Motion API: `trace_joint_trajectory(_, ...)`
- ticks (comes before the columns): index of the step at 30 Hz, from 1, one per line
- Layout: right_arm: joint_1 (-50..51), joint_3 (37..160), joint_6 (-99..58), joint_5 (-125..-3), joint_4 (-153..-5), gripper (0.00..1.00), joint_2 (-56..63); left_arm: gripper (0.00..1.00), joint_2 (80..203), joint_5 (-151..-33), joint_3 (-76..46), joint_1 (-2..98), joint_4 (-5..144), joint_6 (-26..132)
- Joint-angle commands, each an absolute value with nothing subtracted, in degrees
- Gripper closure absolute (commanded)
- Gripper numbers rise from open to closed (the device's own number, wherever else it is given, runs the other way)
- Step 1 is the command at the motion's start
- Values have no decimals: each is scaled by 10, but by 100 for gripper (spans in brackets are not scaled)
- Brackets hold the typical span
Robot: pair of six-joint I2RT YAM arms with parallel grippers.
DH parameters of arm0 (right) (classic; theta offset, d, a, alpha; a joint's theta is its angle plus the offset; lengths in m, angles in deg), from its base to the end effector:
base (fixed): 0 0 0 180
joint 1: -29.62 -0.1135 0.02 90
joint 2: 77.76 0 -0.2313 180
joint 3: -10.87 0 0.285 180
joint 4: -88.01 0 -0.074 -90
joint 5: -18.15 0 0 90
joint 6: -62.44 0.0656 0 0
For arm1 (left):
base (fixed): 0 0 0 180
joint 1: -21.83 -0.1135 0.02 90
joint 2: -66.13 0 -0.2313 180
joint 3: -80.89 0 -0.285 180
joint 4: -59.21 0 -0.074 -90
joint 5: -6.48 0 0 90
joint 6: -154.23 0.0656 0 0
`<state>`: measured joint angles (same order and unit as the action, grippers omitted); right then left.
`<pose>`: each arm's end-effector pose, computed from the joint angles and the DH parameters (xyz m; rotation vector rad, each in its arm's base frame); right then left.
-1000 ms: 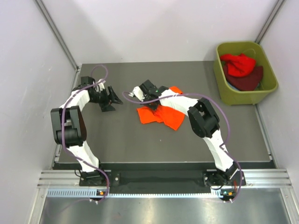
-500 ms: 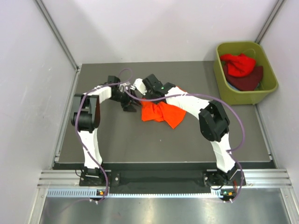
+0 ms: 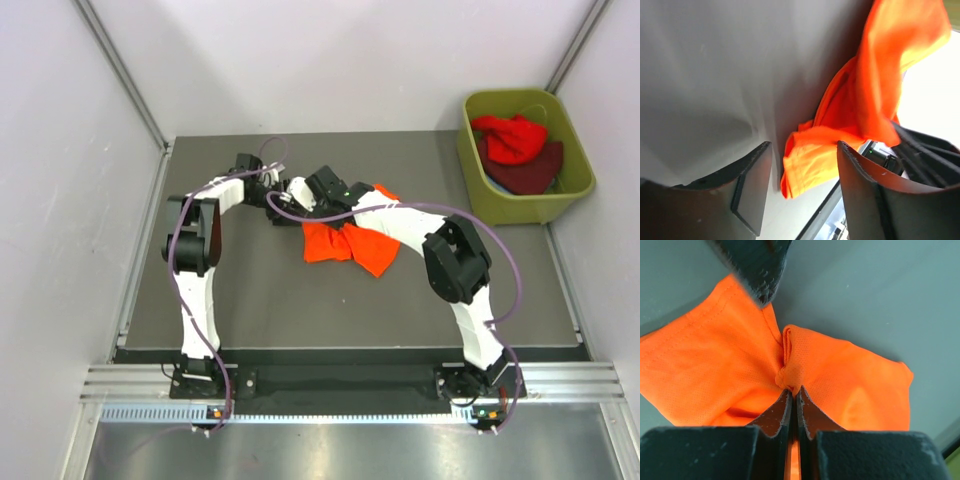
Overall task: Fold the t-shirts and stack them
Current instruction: Flatten the tshirt out
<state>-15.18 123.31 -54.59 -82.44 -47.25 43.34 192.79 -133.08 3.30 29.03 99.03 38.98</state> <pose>0.3660 0.3464 0.1575 -1.3942 2.0546 -0.1005 0.4590 -0.1083 0.0772 -0.1372 2.6554 -1.3421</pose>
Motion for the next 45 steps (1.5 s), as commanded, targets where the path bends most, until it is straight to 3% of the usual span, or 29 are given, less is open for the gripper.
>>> trace_joint_trajectory(1, -164, 1230, -551, -840, -475, 100, 398, 47, 1947, -1366, 63, 289, 965, 389)
trace_joint_trajectory(4, -166, 1230, -552, -842, -473, 100, 398, 58, 1952, -1378, 61, 289, 958, 391)
trace_joint_trajectory(7, -165, 1231, -552, -843, -474, 100, 399, 76, 1952, -1396, 52, 288, 947, 386)
trace_joint_trajectory(14, -167, 1240, -552, -845, -478, 100, 407, 80, 1938, -1411, 32, 288, 940, 379)
trace_joint_trajectory(15, -166, 1242, -552, -846, -478, 100, 410, 94, 1936, -1412, 30, 288, 938, 379)
trace_joint_trajectory(16, -166, 1244, -552, -845, -478, 100, 412, 100, 1932, -1412, 26, 288, 938, 379)
trace_joint_trajectory(25, -164, 1241, -562, -898, -503, 100, 391, 100, 1862, -1378, 23, 247, 986, 424)
trace_joint_trajectory(45, -105, 1164, -571, -971, -518, 100, 160, 100, 1619, -1270, 37, 198, 1094, 558)
